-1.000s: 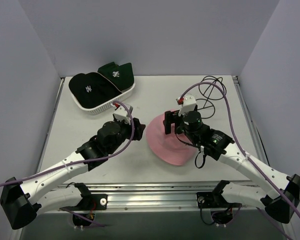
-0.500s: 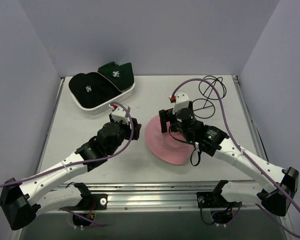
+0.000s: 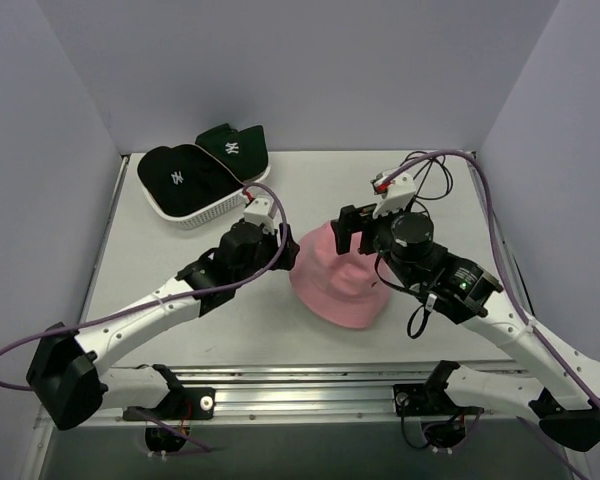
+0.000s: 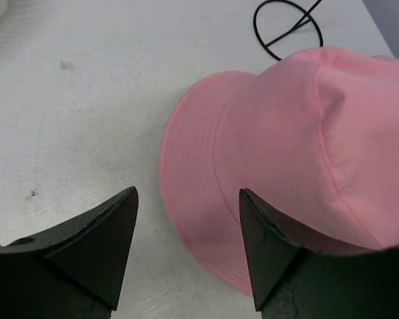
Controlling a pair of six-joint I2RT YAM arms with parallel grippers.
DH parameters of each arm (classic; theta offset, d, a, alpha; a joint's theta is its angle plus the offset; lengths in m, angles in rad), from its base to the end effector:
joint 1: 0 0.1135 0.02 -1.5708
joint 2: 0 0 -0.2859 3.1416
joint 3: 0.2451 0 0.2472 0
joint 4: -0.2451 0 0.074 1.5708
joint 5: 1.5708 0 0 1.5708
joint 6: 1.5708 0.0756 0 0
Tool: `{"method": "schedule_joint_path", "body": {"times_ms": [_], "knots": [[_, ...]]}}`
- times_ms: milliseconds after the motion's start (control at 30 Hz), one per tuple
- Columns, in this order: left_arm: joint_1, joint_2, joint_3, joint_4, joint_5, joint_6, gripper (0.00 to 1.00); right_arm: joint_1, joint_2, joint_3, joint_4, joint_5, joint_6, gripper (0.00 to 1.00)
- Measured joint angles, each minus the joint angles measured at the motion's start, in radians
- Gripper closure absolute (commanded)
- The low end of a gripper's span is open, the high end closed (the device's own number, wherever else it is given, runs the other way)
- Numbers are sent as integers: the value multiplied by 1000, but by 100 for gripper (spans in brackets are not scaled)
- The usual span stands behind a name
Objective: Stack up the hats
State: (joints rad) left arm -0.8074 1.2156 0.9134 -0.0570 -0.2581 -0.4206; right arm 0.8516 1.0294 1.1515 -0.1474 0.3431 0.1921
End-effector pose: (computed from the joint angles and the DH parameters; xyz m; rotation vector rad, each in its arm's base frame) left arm 0.2249 -0.2071 0.3157 0.2030 1.9497 -0.5721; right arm 0.1829 0.1702 0.4436 -0.2621 1.5994 0.5367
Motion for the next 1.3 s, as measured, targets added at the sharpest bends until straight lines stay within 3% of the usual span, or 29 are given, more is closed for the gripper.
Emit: {"method": "schedule_joint_path", "body": {"times_ms": [367,700,933,1100,1300], "knots": [[11,251,-8,51,61,-102,33,0,-152,-61,1,-16,9,16],[50,210,88,-82,-53,-112,32,0,-205,-188,36,-45,43,16],[256,206,317,-192,-77,-50,29,0,-206,-241,60,-48,61,16],[426,299,526,-246,-73,-11,29,0,-253,-259,93,-75,61,15],[573,457,621,-272,17,11,29,0,-285,-268,121,-105,61,15]]}}
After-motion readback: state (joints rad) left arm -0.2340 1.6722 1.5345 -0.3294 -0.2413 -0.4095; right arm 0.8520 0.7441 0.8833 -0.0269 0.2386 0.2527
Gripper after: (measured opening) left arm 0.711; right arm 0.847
